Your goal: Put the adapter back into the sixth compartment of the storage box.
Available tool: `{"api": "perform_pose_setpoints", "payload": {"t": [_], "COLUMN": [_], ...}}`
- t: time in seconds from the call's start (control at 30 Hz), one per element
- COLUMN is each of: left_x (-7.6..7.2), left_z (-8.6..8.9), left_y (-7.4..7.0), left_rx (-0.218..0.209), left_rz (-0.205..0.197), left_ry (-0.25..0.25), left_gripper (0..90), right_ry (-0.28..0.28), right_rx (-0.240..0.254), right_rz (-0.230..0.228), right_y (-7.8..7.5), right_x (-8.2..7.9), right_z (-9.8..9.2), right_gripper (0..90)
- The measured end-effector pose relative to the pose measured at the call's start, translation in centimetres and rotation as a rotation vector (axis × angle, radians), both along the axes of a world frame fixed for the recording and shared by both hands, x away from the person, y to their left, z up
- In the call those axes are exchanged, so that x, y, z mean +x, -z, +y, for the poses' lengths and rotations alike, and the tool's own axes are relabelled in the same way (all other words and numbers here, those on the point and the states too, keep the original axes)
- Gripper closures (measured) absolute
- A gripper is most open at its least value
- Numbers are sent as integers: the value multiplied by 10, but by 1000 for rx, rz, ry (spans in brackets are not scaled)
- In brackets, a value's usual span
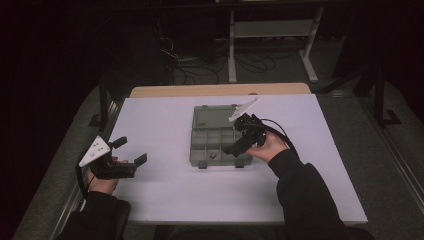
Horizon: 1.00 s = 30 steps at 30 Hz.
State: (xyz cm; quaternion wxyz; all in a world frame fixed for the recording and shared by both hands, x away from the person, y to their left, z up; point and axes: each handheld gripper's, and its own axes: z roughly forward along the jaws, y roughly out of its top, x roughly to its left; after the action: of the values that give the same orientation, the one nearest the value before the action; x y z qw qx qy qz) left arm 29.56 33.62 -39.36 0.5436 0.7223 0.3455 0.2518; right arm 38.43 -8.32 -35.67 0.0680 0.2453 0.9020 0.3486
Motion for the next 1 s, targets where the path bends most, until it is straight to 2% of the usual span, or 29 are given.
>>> {"api": "perform_pose_setpoints", "payload": {"t": [0.17,0.2,0.4,0.7,0.77,1.0], "left_x": [0,0,0,0,0,0], "left_z": [0,0,0,0,0,0], "left_y": [0,0,0,0,0,0], "left_rx": [0,-1,1,0,-1,-1], "left_rz": [0,0,0,1,2,3], "left_ry": [-1,-1,-1,-3,-3,-4], "left_gripper": [0,0,0,0,0,0], "right_ry": [20,38,51,69,82,99], "right_rx": [12,19,9,20,39,60], "right_rz": [-5,-6,-13,-13,-18,-26], "right_y": [-1,0,3,4,4,3], "right_x": [-1,-1,-2,-7,-10,-15], "right_z": [-9,-15,-24,-35,-42,-54], "right_gripper": [0,0,0,0,0,0]}}
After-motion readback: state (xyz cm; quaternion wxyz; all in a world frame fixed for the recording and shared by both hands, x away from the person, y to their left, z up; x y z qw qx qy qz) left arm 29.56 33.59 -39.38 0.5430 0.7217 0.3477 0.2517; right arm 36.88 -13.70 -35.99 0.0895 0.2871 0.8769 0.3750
